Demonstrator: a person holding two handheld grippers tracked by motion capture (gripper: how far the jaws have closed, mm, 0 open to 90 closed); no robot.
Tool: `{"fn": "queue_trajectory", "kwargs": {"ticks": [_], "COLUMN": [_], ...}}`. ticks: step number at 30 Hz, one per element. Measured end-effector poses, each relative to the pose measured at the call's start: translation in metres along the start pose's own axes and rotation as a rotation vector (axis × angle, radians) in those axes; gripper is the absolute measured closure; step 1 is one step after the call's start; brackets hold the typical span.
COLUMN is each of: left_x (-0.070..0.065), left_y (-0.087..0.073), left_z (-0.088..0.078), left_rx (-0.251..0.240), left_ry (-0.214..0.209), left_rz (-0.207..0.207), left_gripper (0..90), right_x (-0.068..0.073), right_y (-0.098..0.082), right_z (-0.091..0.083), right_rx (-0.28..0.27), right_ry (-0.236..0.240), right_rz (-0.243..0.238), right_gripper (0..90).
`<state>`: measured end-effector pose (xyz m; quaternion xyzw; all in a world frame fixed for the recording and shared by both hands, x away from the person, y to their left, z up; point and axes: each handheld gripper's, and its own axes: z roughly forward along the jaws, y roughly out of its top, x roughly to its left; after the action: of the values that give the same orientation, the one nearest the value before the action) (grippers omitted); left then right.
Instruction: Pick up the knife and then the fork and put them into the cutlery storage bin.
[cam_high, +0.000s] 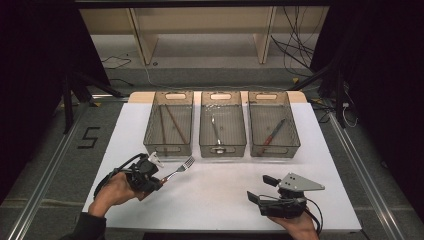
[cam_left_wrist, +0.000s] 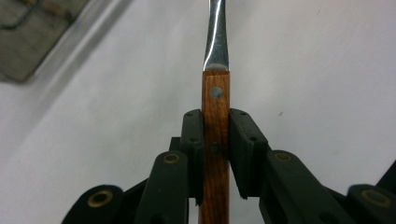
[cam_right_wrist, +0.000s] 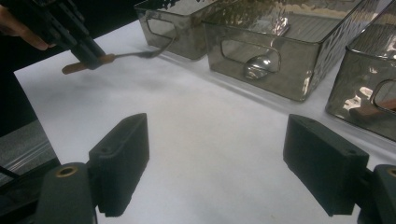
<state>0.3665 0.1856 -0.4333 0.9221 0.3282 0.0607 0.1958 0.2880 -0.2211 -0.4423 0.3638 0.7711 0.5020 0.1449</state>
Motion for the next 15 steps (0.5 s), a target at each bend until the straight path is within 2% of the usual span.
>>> {"fn": "queue_trajectory", "kwargs": {"ticks": [8,12,15], "left_x": [-0.016,-0.022,-0.025], "left_y": [0.030,0.044,0.055], "left_z": [-0.013,-0.012,-0.012], "left_rx": [-0.153,-0.201,-0.235], "left_ry": [-0.015,-0.039,-0.034], "left_rz": [-0.019,-0.027,-0.031], "left_gripper": [76.1,76.1,76.2], "right_x": [0.001,0.002,0.002], "right_y": [0.000,0.000,0.000], "right_z": [0.001,0.001,0.001], "right_rx": [0.004,0.003,0.001], "right_ry": [-0.002,-0.003,-0.003], "right_rz": [-0.004,-0.006,-0.005], "right_gripper": [23.3,23.4,23.3]}}
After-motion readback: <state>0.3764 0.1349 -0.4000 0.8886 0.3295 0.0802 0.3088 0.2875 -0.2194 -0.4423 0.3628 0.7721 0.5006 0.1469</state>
